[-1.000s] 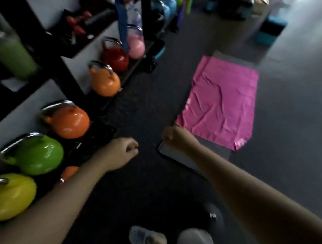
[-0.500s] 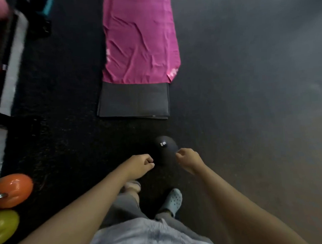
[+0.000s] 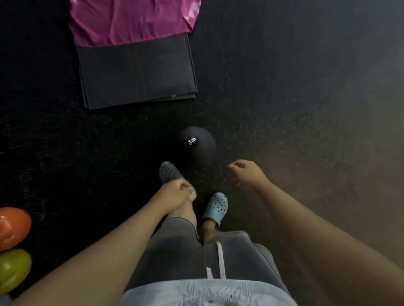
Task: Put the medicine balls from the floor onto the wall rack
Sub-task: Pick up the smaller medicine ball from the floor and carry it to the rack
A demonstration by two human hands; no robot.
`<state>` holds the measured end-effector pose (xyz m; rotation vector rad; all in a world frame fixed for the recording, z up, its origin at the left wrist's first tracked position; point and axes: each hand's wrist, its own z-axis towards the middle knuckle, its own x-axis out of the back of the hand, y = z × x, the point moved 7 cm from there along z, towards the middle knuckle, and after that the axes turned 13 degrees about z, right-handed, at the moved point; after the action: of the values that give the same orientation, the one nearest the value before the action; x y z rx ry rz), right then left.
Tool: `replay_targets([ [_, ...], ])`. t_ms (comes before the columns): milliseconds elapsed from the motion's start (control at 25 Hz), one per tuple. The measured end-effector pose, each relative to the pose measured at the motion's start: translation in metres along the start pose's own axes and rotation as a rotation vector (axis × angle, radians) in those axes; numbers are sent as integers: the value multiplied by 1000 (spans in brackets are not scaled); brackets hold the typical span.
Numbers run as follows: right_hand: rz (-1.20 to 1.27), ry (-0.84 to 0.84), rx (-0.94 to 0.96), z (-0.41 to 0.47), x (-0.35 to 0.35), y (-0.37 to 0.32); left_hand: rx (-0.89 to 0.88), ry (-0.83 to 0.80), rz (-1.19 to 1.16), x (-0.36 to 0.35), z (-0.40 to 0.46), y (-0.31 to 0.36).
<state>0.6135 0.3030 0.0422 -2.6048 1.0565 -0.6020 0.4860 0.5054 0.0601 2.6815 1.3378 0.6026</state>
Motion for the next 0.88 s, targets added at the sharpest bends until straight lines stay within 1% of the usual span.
replay_targets([
  [160, 83, 30, -103, 65, 1, 0, 79, 28, 33, 31, 53, -32],
  [240, 62, 5, -149, 99, -2, 1, 105, 37, 44, 42, 84, -53],
  [360, -2, -31, -179, 152, -6, -1, 178, -16, 78, 44, 129, -79],
  [480, -4, -69, -224, 205, -14, -2, 230, 15, -1, 37, 179, -93],
  [600, -9, -71, -261, 275, -25, 3, 293, 73, -165, 18, 247, -95],
  [680, 3, -60, -289, 324, -39, 10, 377, 116, -354, 1, 299, -94],
  [800, 51, -58, -400, 382, -69, 29, 519, 151, -806, -24, 365, -91],
  [880, 142, -103, -517, 409, -97, 51, 573, 105, -1120, -46, 401, -92],
])
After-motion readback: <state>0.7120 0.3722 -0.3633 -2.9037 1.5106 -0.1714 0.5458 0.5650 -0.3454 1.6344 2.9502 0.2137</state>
